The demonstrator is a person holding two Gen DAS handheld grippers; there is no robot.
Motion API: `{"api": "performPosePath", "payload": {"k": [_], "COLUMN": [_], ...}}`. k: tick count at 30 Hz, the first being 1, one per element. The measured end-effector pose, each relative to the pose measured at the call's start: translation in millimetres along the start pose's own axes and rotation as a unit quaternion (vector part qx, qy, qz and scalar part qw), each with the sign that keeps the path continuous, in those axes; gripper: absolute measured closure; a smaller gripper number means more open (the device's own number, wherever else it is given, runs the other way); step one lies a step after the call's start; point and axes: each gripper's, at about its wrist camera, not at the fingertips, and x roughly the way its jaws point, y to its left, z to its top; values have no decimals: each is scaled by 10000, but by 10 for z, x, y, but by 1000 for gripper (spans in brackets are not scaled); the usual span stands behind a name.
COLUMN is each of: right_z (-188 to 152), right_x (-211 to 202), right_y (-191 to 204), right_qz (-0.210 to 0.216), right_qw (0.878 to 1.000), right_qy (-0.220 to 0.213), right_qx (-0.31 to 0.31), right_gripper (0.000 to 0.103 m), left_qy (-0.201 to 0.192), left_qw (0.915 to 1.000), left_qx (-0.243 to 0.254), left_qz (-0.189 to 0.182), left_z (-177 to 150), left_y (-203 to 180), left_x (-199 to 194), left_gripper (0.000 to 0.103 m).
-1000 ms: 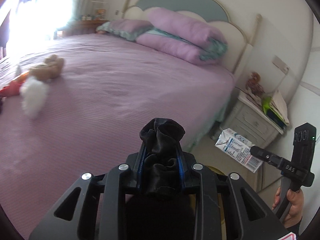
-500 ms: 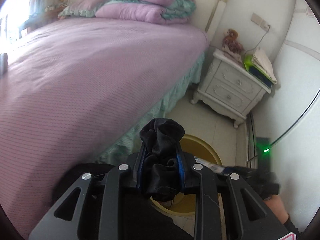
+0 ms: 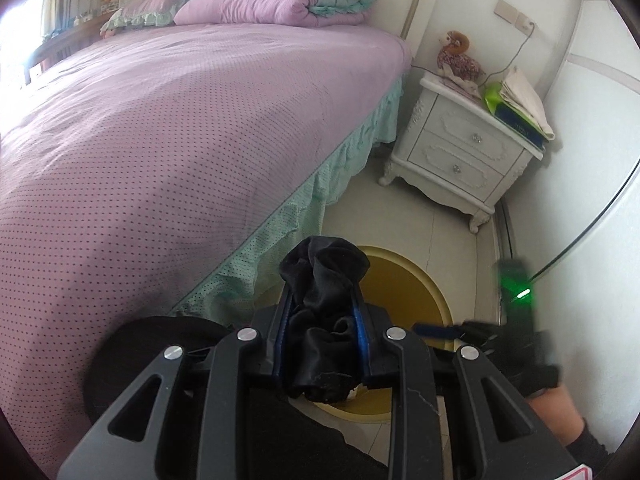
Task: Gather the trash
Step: 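Carry both items over the yellow bin and open the right tool to drop the carton, then open the left tool to drop the black cloth into the bin, then move both empty tools back over the bed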
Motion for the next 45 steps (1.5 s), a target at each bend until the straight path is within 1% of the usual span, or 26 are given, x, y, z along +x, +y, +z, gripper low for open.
{"api": "performPosePath", "payload": {"k": [3, 6, 10, 13, 14, 15, 16, 17, 18, 21, 26, 27, 29, 36, 39, 42, 44, 45], "right_z": [39, 58, 19, -25, -36, -46, -61, -71, -73, -69, -33, -22, 1, 86, 133, 183, 229, 250], "right_x": [-221, -350, -427, -422, -423, -431, -449, -464, -474, -493, -515, -514, -514, -534, -589, -668, -711, -724], "right_y": [35, -12, -154, -280, -323, -355, -379, -404, -436, -501, -479, -460, -400, -157, -11, 197, 391, 481], "right_qz": [-246, -403, -638, -800, -846, -894, -969, -1033, -1075, -1186, -1212, -1207, -1170, -1130, -1117, -1040, -858, -752], "right_qw": [9992, 9985, 9974, 9965, 9962, 9958, 9950, 9943, 9939, 9924, 9920, 9921, 9925, 9926, 9920, 9909, 9905, 9902], "right_qy": [-223, -293, -291, -241, -220, -210, -221, -229, -227, -262, -320, -330, -358, -380, -453, -615, -738, -788], "right_qx": [-221, -241, -150, -1, 38, 56, 72, 89, 119, 188, 132, 114, 52, -216, -382, -600, -783, -874], "right_gripper": [32, 31, 31, 31, 31, 31, 31, 31, 31, 31, 31, 28, 26, 25, 25, 25, 25, 24], "left_qy": [98, 294, 666, 988, 1108, 1218, 1307, 1315, 1293, 1297, 1157, 1125, 1068, 790, 569, 259, -3, -180], "left_qw": [9999, 9993, 9967, 9931, 9915, 9896, 9879, 9880, 9883, 9876, 9897, 9903, 9913, 9950, 9970, 9986, 9989, 9986], "left_qx": [70, 166, 258, 323, 376, 456, 528, 535, 563, 700, 722, 718, 696, 584, 503, 467, 437, 396], "left_qz": [-57, -182, -398, -540, -575, -619, -640, -600, -577, -532, -425, -395, -340, -187, -129, 9, 156, 295], "left_z": [-12, -23, -51, -93, -116, -130, -146, -158, -171, -169, -136, -131, -106, -33, -10, 14, 28, 33], "left_y": [-56, -154, -314, -435, -480, -529, -574, -599, -619, -661, -606, -592, -551, -410, -314, -204, -113, -44], "left_x": [68, 217, 522, 766, 845, 913, 972, 994, 1003, 1011, 898, 877, 814, 575, 383, 114, -81, -223], "left_gripper": [76, 76, 76, 76, 74, 65, 43, 31, 21, 17, 14, 14, 13, 13, 13, 13, 13, 13]}}
